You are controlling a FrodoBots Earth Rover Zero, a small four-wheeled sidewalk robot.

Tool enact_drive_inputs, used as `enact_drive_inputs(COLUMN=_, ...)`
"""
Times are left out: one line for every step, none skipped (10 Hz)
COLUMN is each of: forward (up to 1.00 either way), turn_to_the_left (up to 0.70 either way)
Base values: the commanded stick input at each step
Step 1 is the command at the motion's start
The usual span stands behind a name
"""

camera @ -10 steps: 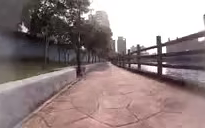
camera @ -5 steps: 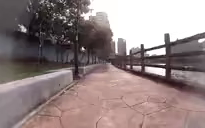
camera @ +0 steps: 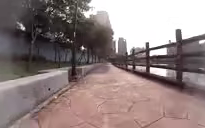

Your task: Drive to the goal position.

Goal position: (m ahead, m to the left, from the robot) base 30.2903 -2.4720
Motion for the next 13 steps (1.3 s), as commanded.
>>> enact_drive_inputs(forward=1.0, turn_to_the_left=0.0)
enact_drive_inputs(forward=1.0, turn_to_the_left=0.0)
enact_drive_inputs(forward=1.0, turn_to_the_left=0.0)
enact_drive_inputs(forward=1.0, turn_to_the_left=0.0)
enact_drive_inputs(forward=1.0, turn_to_the_left=0.0)
enact_drive_inputs(forward=1.0, turn_to_the_left=0.0)
enact_drive_inputs(forward=1.0, turn_to_the_left=0.0)
enact_drive_inputs(forward=1.0, turn_to_the_left=0.0)
enact_drive_inputs(forward=1.0, turn_to_the_left=0.0)
enact_drive_inputs(forward=1.0, turn_to_the_left=0.0)
enact_drive_inputs(forward=1.0, turn_to_the_left=0.0)
enact_drive_inputs(forward=1.0, turn_to_the_left=0.0)
enact_drive_inputs(forward=1.0, turn_to_the_left=0.0)
